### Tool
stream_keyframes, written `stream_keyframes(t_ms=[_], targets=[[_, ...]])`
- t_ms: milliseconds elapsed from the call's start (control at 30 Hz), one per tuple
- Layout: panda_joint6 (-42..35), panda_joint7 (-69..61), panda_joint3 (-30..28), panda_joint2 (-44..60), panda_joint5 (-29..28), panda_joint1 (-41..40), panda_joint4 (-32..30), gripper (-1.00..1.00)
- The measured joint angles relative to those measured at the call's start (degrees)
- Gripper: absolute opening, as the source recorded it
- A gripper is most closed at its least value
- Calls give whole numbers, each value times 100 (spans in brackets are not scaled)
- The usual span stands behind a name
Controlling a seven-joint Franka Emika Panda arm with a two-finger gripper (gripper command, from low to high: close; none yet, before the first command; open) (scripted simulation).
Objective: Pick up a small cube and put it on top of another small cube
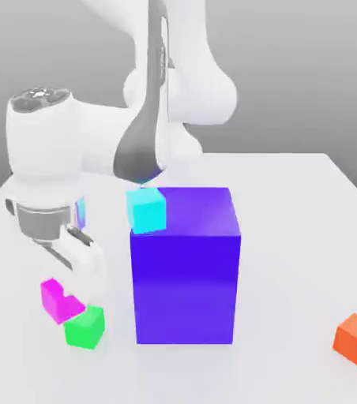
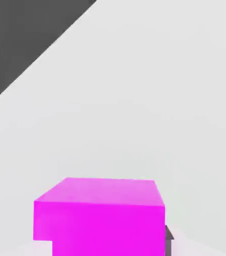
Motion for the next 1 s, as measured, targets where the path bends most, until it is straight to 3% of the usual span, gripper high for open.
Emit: stream_keyframes(t_ms=[300, 633, 1000], targets=[[-126, 45, -64, -483, 250, -15, -527, -100], [-85, 286, -104, -293, -56, -91, -407, -100], [550, 366, -133, 316, -163, -79, -408, -100]])
